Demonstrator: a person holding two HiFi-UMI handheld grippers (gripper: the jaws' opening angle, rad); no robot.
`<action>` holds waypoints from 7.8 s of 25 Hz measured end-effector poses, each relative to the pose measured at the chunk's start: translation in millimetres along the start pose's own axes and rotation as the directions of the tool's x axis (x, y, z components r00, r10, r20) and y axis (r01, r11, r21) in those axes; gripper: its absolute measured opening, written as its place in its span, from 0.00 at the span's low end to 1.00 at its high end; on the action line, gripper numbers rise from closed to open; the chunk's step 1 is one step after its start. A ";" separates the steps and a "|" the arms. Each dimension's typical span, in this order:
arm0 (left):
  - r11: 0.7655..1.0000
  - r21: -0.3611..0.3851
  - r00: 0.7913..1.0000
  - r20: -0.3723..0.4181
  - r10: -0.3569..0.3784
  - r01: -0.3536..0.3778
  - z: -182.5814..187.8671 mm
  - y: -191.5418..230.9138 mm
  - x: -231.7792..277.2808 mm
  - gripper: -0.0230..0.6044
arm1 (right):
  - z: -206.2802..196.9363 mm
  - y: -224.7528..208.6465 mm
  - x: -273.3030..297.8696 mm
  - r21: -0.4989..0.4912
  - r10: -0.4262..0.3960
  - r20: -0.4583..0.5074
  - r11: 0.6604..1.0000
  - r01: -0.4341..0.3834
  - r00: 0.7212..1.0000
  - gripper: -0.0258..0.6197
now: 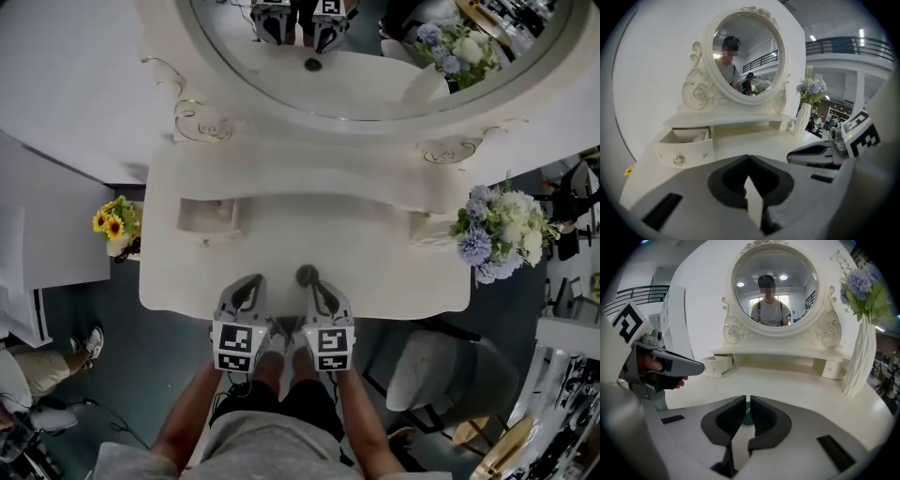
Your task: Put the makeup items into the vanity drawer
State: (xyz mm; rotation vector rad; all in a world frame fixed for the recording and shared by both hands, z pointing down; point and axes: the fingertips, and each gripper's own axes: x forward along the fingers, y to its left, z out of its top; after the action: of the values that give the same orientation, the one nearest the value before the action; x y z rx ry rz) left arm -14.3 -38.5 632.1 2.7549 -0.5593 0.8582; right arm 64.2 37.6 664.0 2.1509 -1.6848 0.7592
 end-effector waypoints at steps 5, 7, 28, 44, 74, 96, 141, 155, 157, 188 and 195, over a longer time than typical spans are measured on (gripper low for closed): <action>1.000 -0.009 1.000 -0.027 0.000 0.000 -12.8 -4.8 5.9 0.04 | -18.0 5.0 15.4 0.025 0.055 -0.061 0.998 -0.053 0.997 0.25; 1.000 -0.012 0.999 -0.035 0.002 -0.002 -15.9 -4.7 7.0 0.04 | -20.6 6.0 19.7 0.022 0.063 -0.073 0.998 -0.061 0.995 0.27; 0.999 -0.033 0.999 -0.034 0.025 -0.026 -9.0 5.2 11.6 0.04 | -28.9 -2.3 32.9 -0.086 0.021 -0.151 0.996 -0.034 0.988 0.08; 0.996 -0.022 0.990 0.112 0.086 -0.084 50.3 31.9 -39.0 0.04 | 70.8 17.5 0.7 -0.168 0.019 0.027 0.986 -0.014 0.999 0.06; 0.915 -0.152 0.884 0.238 0.402 -0.374 96.7 132.4 -136.9 0.04 | 204.6 128.3 21.1 -0.357 0.299 0.173 0.907 -0.223 0.938 0.06; 0.733 -0.355 0.773 0.044 0.633 -0.580 47.4 197.5 -117.7 0.04 | 184.3 189.9 128.9 -0.456 0.556 -0.080 0.718 -0.527 0.827 0.06; 0.710 -0.367 0.758 0.019 0.652 -0.601 34.6 198.4 -125.9 0.04 | 172.2 198.7 141.4 -0.438 0.586 -0.100 0.699 -0.565 0.804 0.30; 0.862 -0.206 0.836 0.224 0.502 -0.463 132.8 158.5 -110.8 0.04 | 246.0 111.0 73.8 -0.360 0.411 0.163 0.871 -0.334 0.897 0.28; 0.882 -0.179 0.848 0.248 0.469 -0.436 145.6 146.7 -106.6 0.04 | 252.9 94.0 60.0 -0.342 0.373 0.203 0.893 -0.291 0.906 0.26; 0.987 0.096 0.941 0.327 0.092 -0.130 187.9 2.9 -67.7 0.04 | 210.9 -38.0 -80.7 -0.100 -0.048 0.391 0.991 0.094 0.919 0.08; 0.987 0.096 0.942 0.322 0.094 -0.132 186.1 2.5 -69.1 0.04 | 212.0 -37.6 -83.4 -0.107 -0.050 0.392 0.989 0.100 0.919 0.08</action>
State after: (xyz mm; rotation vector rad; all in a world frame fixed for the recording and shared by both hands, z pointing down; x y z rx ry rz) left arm 25.9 -76.0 441.3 3.0158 -0.7522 0.4810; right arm 132.3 -0.1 446.6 2.3738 -1.7600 0.2014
